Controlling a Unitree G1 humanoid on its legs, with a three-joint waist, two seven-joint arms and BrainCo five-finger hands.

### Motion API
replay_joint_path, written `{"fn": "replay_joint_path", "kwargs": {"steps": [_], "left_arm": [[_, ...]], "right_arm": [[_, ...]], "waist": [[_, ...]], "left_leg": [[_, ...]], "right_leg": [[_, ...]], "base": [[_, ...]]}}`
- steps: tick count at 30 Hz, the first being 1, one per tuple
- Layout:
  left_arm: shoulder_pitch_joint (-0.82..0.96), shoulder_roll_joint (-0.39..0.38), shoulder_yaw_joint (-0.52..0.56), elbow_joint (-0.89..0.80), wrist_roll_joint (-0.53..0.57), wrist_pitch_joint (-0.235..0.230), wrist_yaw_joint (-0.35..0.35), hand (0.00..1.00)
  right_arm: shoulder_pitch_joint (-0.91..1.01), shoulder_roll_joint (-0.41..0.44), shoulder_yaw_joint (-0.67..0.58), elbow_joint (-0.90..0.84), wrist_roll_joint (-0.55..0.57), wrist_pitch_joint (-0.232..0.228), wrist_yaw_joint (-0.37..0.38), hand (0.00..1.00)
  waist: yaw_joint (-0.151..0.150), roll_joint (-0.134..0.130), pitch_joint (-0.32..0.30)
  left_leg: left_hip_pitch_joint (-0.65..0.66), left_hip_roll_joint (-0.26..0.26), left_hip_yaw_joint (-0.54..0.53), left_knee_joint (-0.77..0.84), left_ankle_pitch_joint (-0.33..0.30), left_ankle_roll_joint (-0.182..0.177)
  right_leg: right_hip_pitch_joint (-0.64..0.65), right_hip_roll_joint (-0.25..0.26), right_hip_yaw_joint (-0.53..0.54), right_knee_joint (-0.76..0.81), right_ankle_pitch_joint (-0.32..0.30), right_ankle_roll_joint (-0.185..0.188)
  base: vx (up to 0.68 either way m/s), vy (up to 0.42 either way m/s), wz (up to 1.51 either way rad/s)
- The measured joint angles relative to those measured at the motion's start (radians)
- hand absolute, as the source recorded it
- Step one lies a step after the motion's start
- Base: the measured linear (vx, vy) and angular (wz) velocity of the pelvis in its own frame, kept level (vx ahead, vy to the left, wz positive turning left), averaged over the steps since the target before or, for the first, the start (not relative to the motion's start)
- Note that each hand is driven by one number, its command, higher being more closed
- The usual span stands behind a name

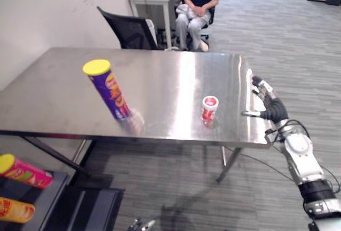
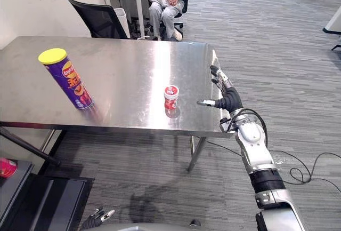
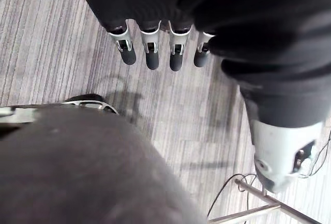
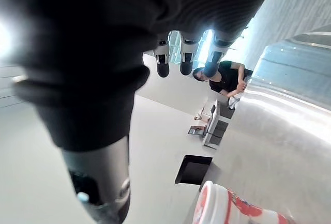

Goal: Put the gum and the chips on the shelf.

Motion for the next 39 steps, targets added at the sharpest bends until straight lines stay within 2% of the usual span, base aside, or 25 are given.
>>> {"fn": "replay_joint_path", "kwargs": {"steps": [12, 19, 24, 30, 39], "left_arm": [[0.001, -0.001, -0.002, 0.0, 0.019, 0.019, -0.005, 0.0], [0.001, -0.001, -0.02, 0.0, 0.018, 0.024, -0.005, 0.0], [0.0, -0.001, -0.028, 0.0, 0.018, 0.026, -0.005, 0.0], [0.001, 0.0, -0.037, 0.0, 0.018, 0.026, -0.005, 0.0], [0.001, -0.003, -0.038, -0.001, 0.016, 0.026, -0.005, 0.0]], "right_arm": [[-0.073, 0.021, 0.076, 0.149, -0.003, 0.046, 0.041, 0.0], [-0.092, 0.024, 0.126, 0.153, -0.003, 0.048, 0.074, 0.0], [-0.092, 0.064, 0.13, 0.17, 0.0, 0.068, 0.089, 0.0], [-0.103, 0.082, 0.138, 0.19, 0.0, 0.089, 0.084, 0.0], [-0.144, 0.115, 0.137, 0.274, 0.002, 0.11, 0.015, 0.0]], "waist": [[-0.002, 0.011, -0.002], [0.002, 0.023, 0.005], [0.006, 0.026, 0.007], [0.017, 0.029, 0.009], [0.021, 0.036, 0.017]], "left_leg": [[0.001, 0.002, -0.017, -0.008, 0.015, -0.002], [0.006, 0.001, -0.022, -0.009, 0.015, -0.003], [0.007, 0.002, -0.026, -0.01, 0.016, -0.004], [0.006, -0.001, -0.03, -0.01, 0.016, -0.004], [0.007, -0.004, -0.051, -0.01, 0.021, -0.004]], "right_leg": [[0.01, 0.003, -0.02, -0.002, 0.001, -0.001], [0.023, 0.004, -0.027, -0.014, 0.006, 0.0], [0.035, 0.006, -0.035, -0.028, 0.009, 0.0], [0.041, 0.005, -0.043, -0.036, 0.012, 0.002], [0.054, 0.002, -0.06, -0.036, 0.012, 0.002]], "base": [[-0.02, -0.023, 0.04], [-0.02, -0.009, 0.02], [0.0, -0.008, 0.02], [0.0, -0.002, 0.01], [-0.03, -0.012, 0.07]]}}
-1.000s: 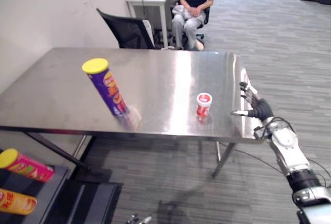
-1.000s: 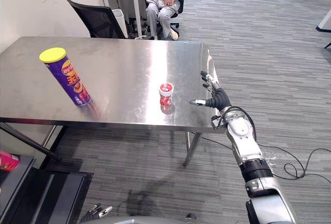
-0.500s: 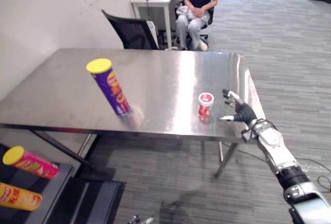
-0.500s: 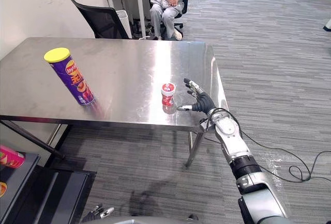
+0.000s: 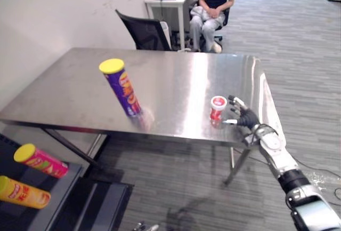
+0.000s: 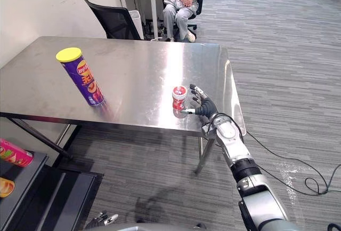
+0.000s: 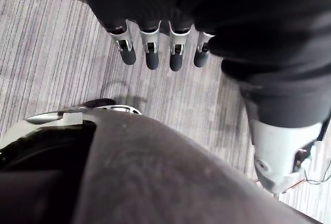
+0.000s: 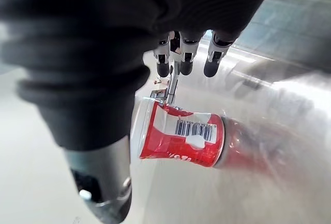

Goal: Put the gum and the chips on the shelf.

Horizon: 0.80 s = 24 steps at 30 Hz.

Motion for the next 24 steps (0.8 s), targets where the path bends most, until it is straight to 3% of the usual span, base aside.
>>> {"fn": "replay_joint_path", "kwargs": {"steps": [24], "left_arm": [[0.001, -0.005, -0.011, -0.007, -0.007, 0.0, -0.008, 0.0]], "right_arm": [[-0.133, 0.021, -0.004, 0.147, 0.041, 0.01, -0.024, 0.0]], "waist": [[0.012, 0.017, 0.042]], "left_leg": [[0.001, -0.001, -0.026, 0.0, 0.01, 0.001]], "right_leg": [[0.02, 0.0, -0.025, 0.0, 0.0, 0.0]], "base": [[-0.01, -0.006, 0.02]]}}
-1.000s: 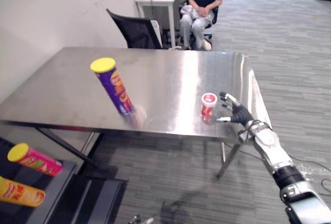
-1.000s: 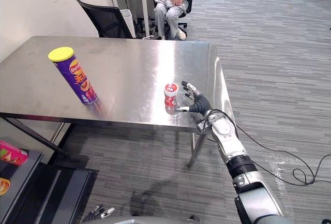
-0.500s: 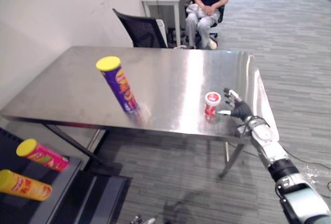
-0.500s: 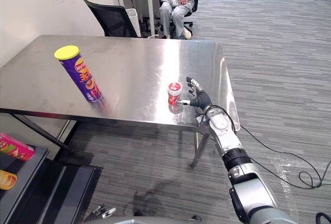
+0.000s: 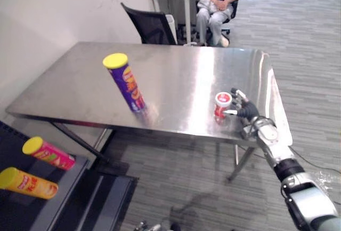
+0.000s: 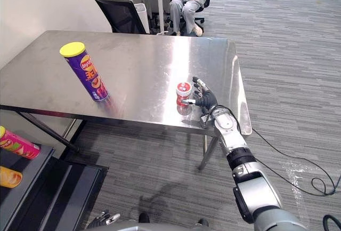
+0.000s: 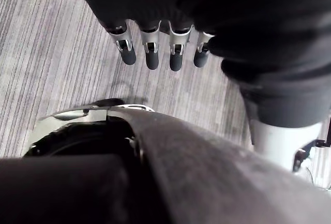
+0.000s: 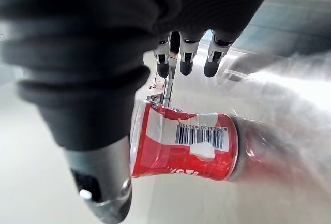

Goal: Put the gum and the chips on the shelf.

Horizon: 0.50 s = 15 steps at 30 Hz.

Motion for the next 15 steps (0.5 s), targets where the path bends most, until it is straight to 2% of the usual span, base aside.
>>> {"fn": "replay_joint_path", "kwargs": {"steps": [15], "left_arm": [[-0.002, 0.0, -0.031, -0.003, -0.011, -0.001, 0.0, 0.0]], "right_arm": [[-0.075, 0.0, 0.005, 0.084, -0.003, 0.001, 0.005, 0.0]], "waist": [[0.028, 0.016, 0.022]], "left_leg": [[-0.005, -0.001, -0.029, -0.001, 0.011, 0.0]], "right_leg": [[0.007, 0.0, -0.03, 0.002, 0.0, 0.0]], "base": [[-0.02, -0.004, 0.05]]}}
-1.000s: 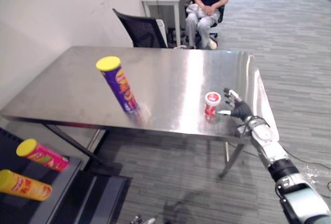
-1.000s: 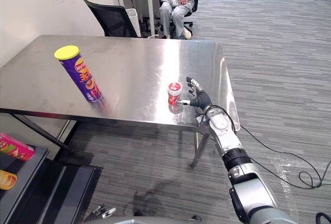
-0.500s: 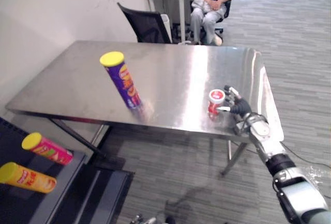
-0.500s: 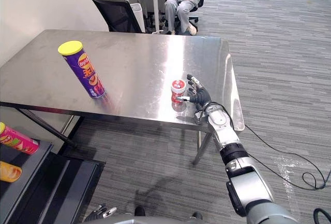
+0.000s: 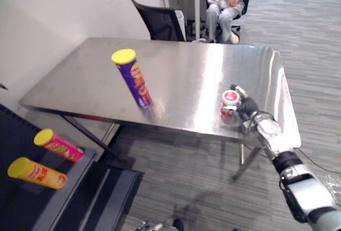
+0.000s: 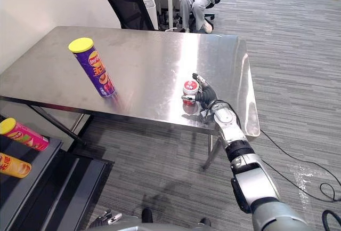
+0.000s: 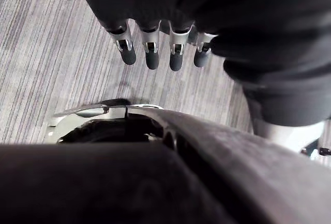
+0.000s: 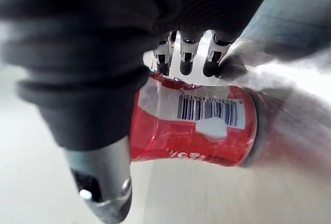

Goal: Put the gum and the chips on the shelf.

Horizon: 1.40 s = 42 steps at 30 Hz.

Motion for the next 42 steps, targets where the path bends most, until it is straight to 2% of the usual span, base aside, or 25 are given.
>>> {"fn": "replay_joint_path", "kwargs": {"steps": [1, 2, 10, 23, 31, 34, 37, 42], "left_arm": [[0.0, 0.0, -0.001, -0.001, -0.001, 0.0, 0.0, 0.0], [0.0, 0.0, -0.002, -0.002, -0.001, 0.0, 0.0, 0.0], [-0.002, 0.0, -0.008, -0.01, -0.002, -0.002, 0.003, 0.0], [-0.003, 0.003, -0.018, -0.018, -0.028, -0.001, 0.002, 0.0], [0.001, 0.011, -0.017, -0.046, -0.027, 0.018, 0.002, 0.0], [0.001, 0.014, -0.013, -0.047, -0.027, 0.022, 0.002, 0.0], [0.005, 0.015, 0.005, -0.046, -0.027, 0.022, 0.002, 0.0], [0.013, 0.015, 0.038, -0.041, -0.026, 0.02, 0.006, 0.0]], "right_arm": [[-0.005, 0.0, 0.002, 0.002, -0.001, 0.0, 0.0, 0.0], [-0.008, 0.0, 0.005, 0.005, -0.001, 0.0, 0.0, 1.0], [-0.06, -0.005, -0.012, 0.078, -0.011, -0.017, -0.019, 1.0], [-0.069, 0.022, 0.028, 0.056, -0.011, -0.033, -0.022, 1.0], [0.052, 0.028, 0.026, -0.336, -0.049, -0.031, -0.042, 1.0], [0.101, 0.0, 0.023, -0.473, -0.044, -0.024, -0.033, 1.0], [0.126, -0.012, -0.025, -0.554, -0.016, 0.0, -0.002, 1.0], [0.178, -0.046, -0.066, -0.68, 0.037, 0.011, 0.005, 1.0]], "waist": [[0.003, 0.001, 0.002], [0.004, 0.001, 0.004], [0.017, 0.007, 0.025], [0.021, 0.007, 0.034], [0.015, -0.004, 0.035], [0.007, -0.015, 0.03], [-0.004, -0.027, 0.023], [-0.015, -0.051, 0.006]], "left_leg": [[0.0, 0.0, 0.0, 0.0, 0.0, 0.0], [0.0, 0.0, -0.001, -0.001, 0.001, 0.0], [-0.019, -0.002, -0.029, 0.0, 0.013, 0.001], [-0.028, -0.001, -0.02, 0.0, 0.018, 0.005], [-0.028, 0.003, 0.006, 0.001, 0.017, 0.005], [-0.027, 0.003, 0.013, 0.0, 0.017, 0.005], [-0.025, 0.003, 0.026, 0.0, 0.017, 0.005], [-0.029, 0.011, 0.043, 0.0, 0.017, 0.004]], "right_leg": [[0.0, 0.0, 0.0, 0.0, 0.0, 0.0], [0.0, 0.0, -0.001, 0.001, 0.0, 0.0], [-0.005, -0.002, -0.031, 0.009, -0.002, -0.001], [-0.025, -0.014, -0.018, 0.032, -0.003, -0.002], [-0.04, -0.012, 0.012, 0.035, -0.002, -0.002], [-0.043, -0.012, 0.019, 0.035, -0.002, -0.002], [-0.046, -0.01, 0.03, 0.035, -0.001, -0.002], [-0.062, -0.003, 0.052, 0.033, 0.004, -0.006]], "base": [[0.0, 0.0, 0.0], [0.0, 0.0, 0.0], [-0.01, 0.0, 0.11], [0.0, 0.006, -0.02], [0.01, 0.002, -0.08], [0.0, -0.001, -0.07], [-0.01, 0.002, -0.08], [-0.02, -0.009, -0.13]]}}
